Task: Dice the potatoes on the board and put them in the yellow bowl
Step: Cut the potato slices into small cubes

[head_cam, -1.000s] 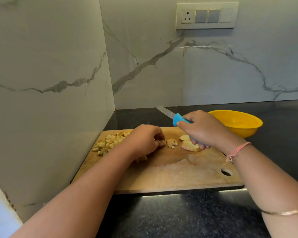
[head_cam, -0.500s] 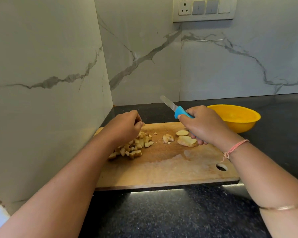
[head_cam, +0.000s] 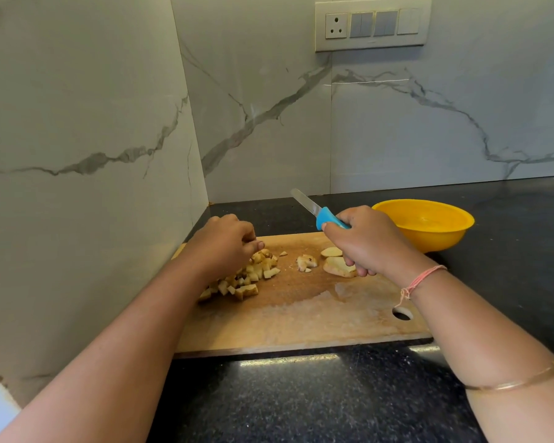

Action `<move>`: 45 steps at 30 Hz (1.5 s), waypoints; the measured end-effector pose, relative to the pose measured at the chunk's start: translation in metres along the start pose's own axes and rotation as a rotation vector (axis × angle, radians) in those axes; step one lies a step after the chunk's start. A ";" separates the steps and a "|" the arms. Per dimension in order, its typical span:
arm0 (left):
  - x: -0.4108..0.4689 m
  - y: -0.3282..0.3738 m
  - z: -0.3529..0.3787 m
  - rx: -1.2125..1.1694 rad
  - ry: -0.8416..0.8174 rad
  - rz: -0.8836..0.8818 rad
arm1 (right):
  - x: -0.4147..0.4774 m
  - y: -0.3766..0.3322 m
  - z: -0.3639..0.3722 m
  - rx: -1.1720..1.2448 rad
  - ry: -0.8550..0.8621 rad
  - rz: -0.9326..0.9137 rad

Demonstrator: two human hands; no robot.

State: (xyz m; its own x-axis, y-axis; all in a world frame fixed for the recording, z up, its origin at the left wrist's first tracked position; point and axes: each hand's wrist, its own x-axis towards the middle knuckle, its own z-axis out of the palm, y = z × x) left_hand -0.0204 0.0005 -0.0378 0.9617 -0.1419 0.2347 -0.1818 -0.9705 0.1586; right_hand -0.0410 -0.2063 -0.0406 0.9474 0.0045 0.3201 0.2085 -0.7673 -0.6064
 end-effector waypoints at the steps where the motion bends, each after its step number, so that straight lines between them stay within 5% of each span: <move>1: 0.000 0.001 0.000 0.021 0.020 -0.008 | 0.000 0.000 0.000 0.000 0.004 -0.001; 5: 0.001 0.017 0.004 -0.013 0.092 0.075 | 0.000 0.000 -0.001 0.003 0.013 -0.015; 12: 0.001 0.056 0.024 -0.004 -0.138 0.338 | 0.003 0.001 -0.001 -0.009 0.034 -0.022; 33: -0.002 0.021 -0.003 0.012 -0.037 0.004 | 0.003 0.004 0.001 -0.008 0.045 -0.032; 37: -0.007 0.038 0.004 0.008 0.075 0.106 | 0.004 0.003 0.000 -0.007 0.051 -0.039; 41: -0.010 0.070 0.025 0.056 -0.040 0.279 | 0.003 0.003 0.000 -0.005 0.047 -0.029; 45: -0.005 0.074 0.033 0.087 -0.024 0.255 | 0.004 0.003 0.000 -0.007 0.049 -0.021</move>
State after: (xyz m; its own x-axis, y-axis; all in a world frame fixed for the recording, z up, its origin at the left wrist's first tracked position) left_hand -0.0317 -0.0770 -0.0589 0.8918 -0.3877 0.2333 -0.4017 -0.9157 0.0138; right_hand -0.0367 -0.2086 -0.0415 0.9297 -0.0111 0.3680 0.2261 -0.7716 -0.5945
